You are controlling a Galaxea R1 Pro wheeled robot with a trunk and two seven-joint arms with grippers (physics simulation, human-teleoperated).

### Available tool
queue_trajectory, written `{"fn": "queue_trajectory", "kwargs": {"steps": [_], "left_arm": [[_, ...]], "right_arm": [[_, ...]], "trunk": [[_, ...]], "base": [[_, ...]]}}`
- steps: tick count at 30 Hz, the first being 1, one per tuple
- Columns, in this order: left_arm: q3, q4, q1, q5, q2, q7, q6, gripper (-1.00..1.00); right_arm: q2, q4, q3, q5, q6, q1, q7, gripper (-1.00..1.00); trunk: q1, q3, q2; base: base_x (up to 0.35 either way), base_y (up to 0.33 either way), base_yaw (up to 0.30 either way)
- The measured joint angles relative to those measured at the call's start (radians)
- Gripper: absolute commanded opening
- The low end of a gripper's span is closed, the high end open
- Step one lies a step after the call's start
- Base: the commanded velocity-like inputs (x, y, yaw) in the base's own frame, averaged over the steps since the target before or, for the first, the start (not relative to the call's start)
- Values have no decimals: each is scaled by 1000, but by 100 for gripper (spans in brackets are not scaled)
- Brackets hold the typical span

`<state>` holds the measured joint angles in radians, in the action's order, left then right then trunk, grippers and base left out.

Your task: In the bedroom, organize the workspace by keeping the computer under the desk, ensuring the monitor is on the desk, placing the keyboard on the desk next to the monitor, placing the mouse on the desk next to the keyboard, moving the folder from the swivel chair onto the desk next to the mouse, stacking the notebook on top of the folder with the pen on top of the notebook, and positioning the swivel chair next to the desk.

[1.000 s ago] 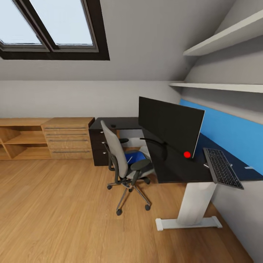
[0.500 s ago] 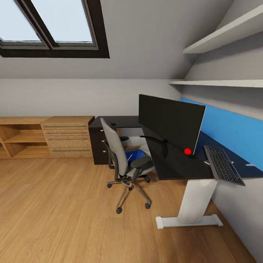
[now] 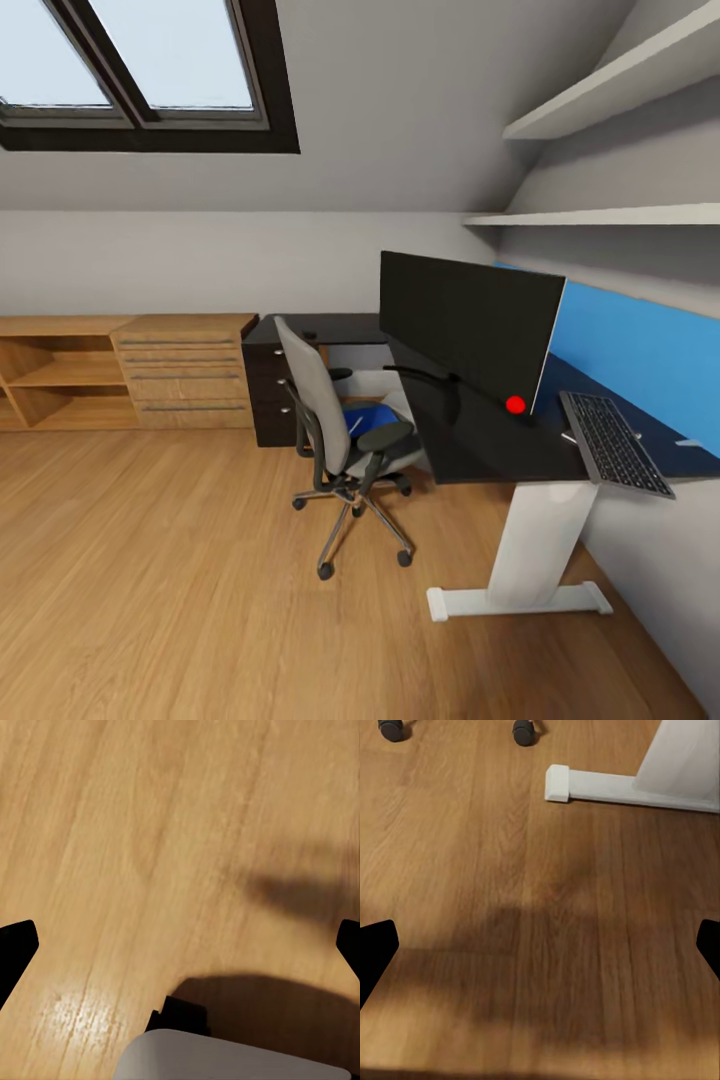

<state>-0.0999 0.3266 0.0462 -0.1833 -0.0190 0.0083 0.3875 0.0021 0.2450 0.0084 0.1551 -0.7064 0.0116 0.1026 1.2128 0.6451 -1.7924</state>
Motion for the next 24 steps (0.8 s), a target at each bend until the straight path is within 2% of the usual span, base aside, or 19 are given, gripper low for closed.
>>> {"fn": "queue_trajectory", "kwargs": {"steps": [16,24], "left_arm": [[0,0,0,-1,-3,0,0,100],[0,2,0,-1,-3,0,2,100]], "right_arm": [[-1,-1,0,0,1,0,0,100],[-15,2,-1,-2,1,0,2,100]], "trunk": [[61,50,-112],[92,75,-168]], "base": [[0,0,0],[0,0,0]]}}
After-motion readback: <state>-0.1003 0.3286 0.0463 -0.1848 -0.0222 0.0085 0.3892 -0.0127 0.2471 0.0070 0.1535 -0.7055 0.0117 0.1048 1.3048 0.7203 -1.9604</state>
